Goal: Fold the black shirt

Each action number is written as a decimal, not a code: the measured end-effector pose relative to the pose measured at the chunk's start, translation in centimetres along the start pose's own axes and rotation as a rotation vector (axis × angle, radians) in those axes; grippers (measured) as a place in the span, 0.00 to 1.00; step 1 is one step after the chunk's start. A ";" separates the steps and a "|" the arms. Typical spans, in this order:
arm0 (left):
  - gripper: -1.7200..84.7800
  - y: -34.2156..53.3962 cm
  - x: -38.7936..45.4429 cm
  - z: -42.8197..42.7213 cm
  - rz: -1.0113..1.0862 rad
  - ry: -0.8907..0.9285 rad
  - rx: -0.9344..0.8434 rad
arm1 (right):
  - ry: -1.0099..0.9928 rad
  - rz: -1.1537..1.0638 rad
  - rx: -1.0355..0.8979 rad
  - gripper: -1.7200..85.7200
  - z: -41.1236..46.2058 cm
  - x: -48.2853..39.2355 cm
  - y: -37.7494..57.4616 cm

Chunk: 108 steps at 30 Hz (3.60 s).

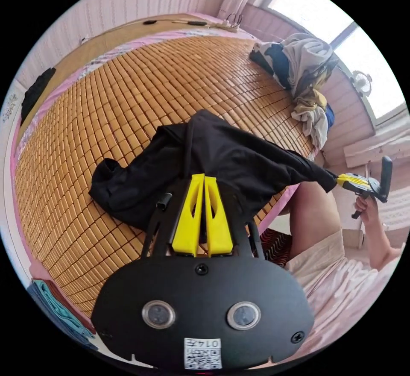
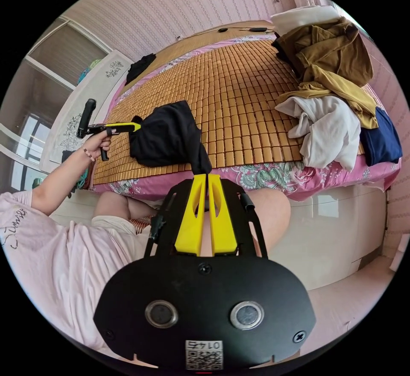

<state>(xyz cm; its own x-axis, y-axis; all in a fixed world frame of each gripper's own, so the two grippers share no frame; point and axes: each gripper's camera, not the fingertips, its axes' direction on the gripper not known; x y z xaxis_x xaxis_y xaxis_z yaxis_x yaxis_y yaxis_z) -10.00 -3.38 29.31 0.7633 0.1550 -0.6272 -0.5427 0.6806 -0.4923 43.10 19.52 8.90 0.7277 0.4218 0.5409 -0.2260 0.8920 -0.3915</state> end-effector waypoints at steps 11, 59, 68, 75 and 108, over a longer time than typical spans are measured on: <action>0.02 16.6 -3.5 -3.5 -0.363 -0.009 -0.047 | -0.080 -0.095 -0.199 0.02 6.2 -2.8 -0.6; 0.01 38.4 11.7 -48.5 0.143 0.010 1.266 | -0.784 -0.646 0.769 0.02 -33.1 -16.6 -4.3; 0.01 40.3 14.6 -59.7 0.264 -0.095 1.389 | -0.636 -0.857 0.908 0.02 -45.7 -27.4 -3.5; 0.01 30.7 7.6 -55.3 -0.059 -0.245 1.092 | -0.330 -0.606 0.610 0.02 -33.0 -30.3 -20.3; 0.01 33.0 -6.2 -16.3 -0.197 -0.098 0.079 | -0.313 -0.160 -0.229 0.02 23.6 -8.3 -16.4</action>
<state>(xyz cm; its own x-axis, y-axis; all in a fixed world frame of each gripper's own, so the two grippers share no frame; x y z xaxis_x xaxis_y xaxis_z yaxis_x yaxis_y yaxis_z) -38.32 6.50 7.10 0.8842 0.0796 -0.4603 -0.3538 0.7576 -0.5485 25.46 5.20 28.42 0.5022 0.3418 0.7943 0.0494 0.9057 -0.4210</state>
